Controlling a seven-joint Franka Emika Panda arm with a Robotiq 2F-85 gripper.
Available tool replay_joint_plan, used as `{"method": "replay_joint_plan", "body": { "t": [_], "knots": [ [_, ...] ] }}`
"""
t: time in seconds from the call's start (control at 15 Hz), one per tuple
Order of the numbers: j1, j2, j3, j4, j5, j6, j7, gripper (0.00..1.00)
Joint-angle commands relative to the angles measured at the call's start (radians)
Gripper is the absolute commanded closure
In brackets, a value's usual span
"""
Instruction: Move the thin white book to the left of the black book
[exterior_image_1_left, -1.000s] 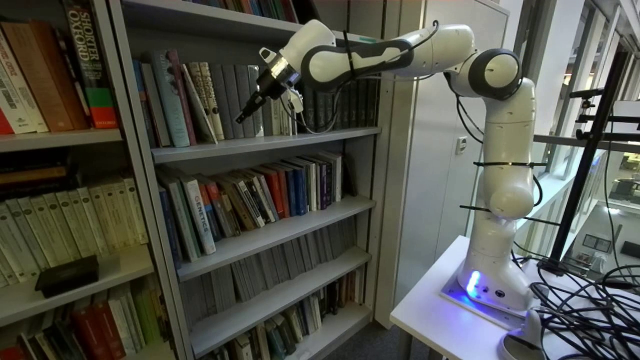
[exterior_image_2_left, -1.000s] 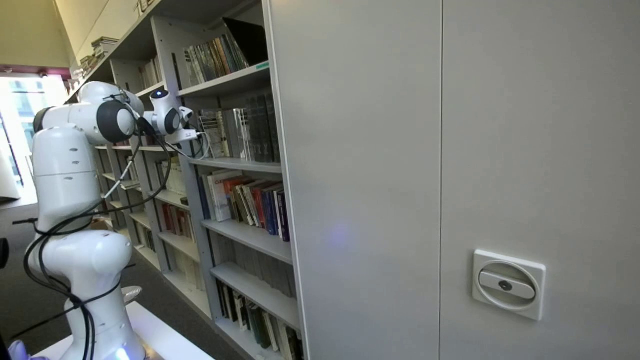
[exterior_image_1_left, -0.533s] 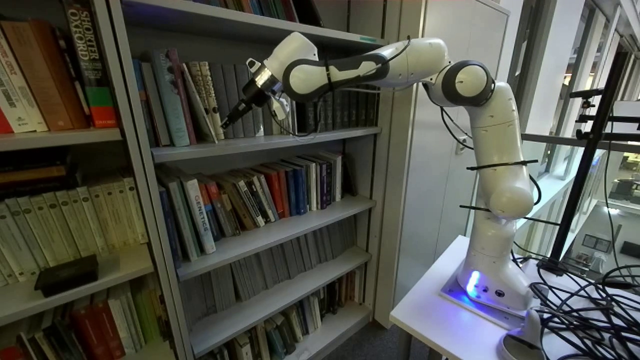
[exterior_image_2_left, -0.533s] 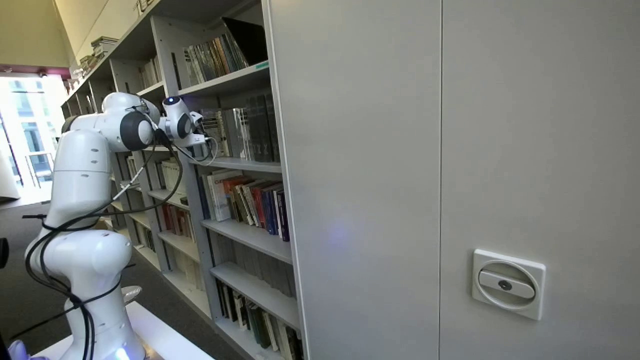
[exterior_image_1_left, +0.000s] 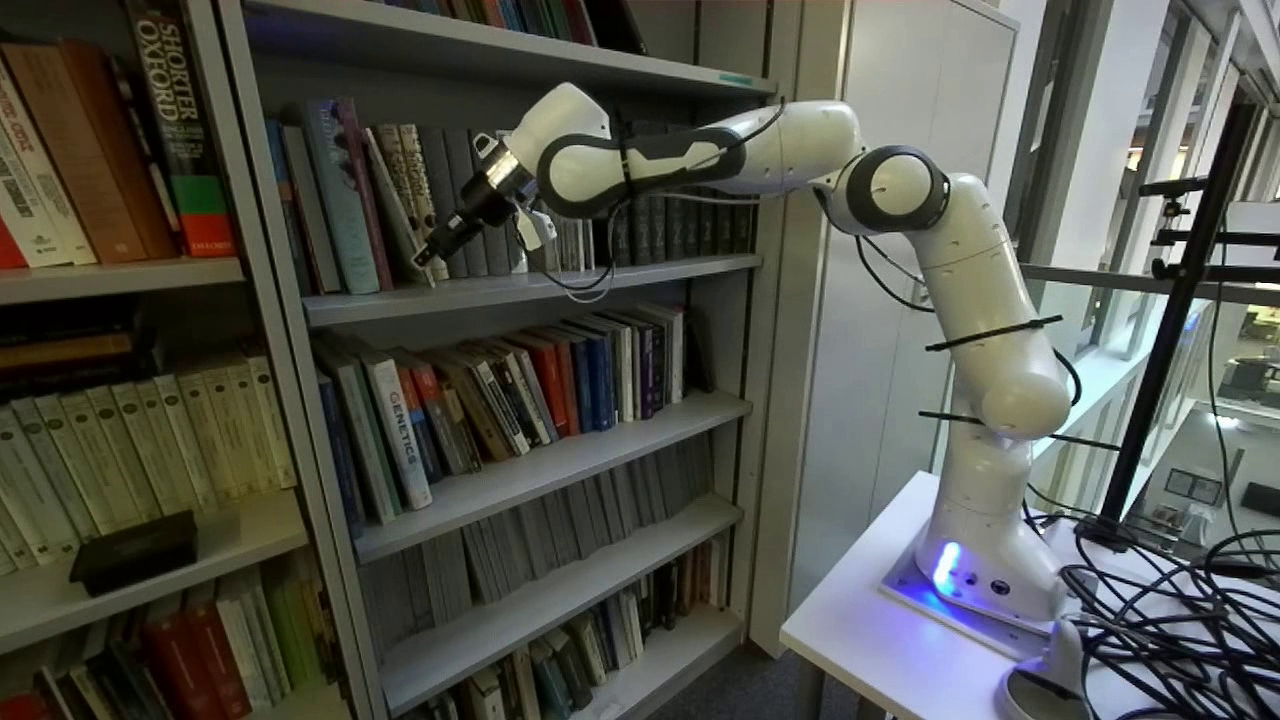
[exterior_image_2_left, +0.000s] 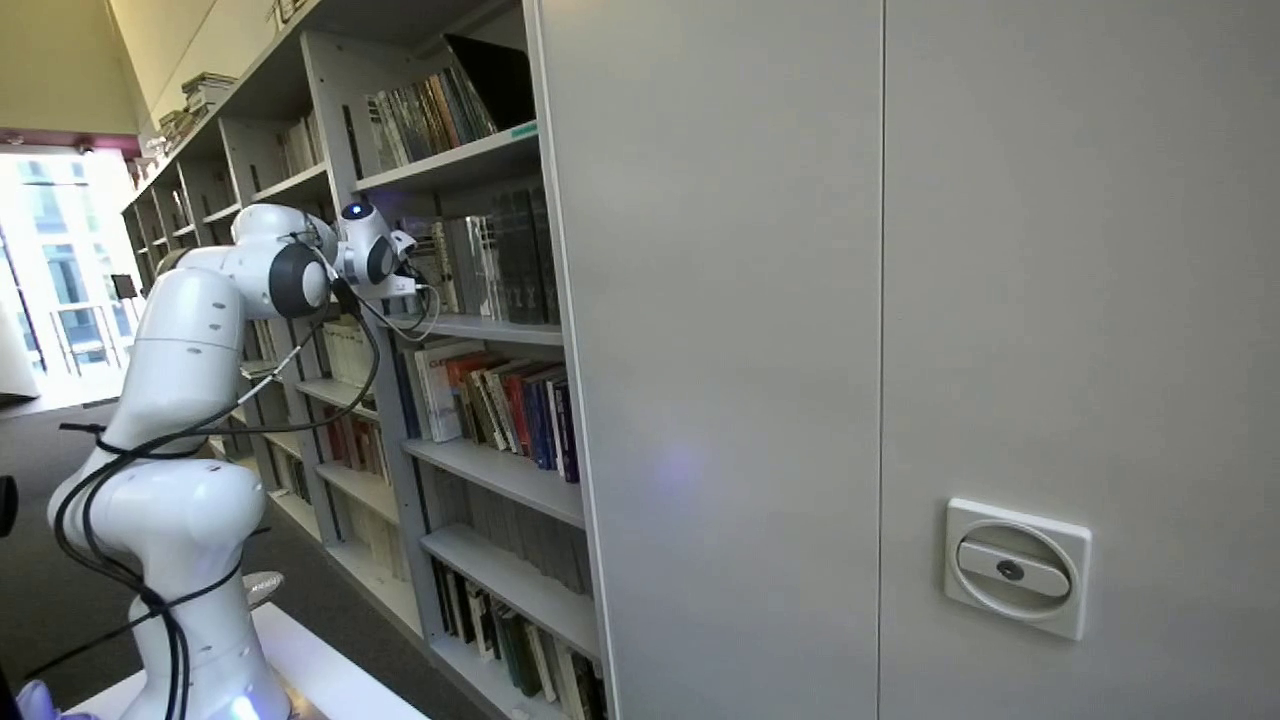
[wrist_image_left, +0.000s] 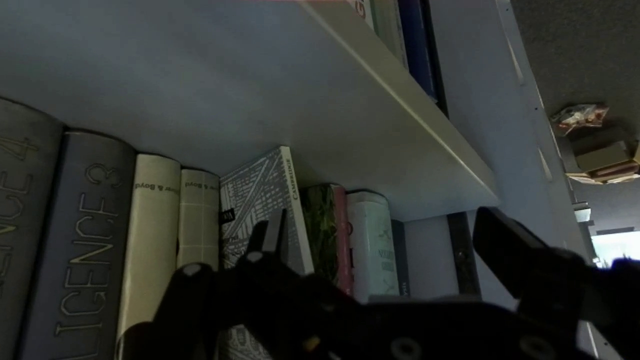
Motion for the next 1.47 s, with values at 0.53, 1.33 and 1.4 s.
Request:
{"method": "replay_joint_plan", "body": {
  "t": [0.53,1.33,1.4],
  "knots": [
    [0.099,0.086,-0.148,0.166,-0.137,-0.047,0.265,0.0],
    [0.125,0.114,-0.159,0.199,-0.137,-0.053,0.273,0.53],
    [0.124,0.111,-0.16,0.196,-0.136,-0.05,0.273,0.62]
  ]
}}
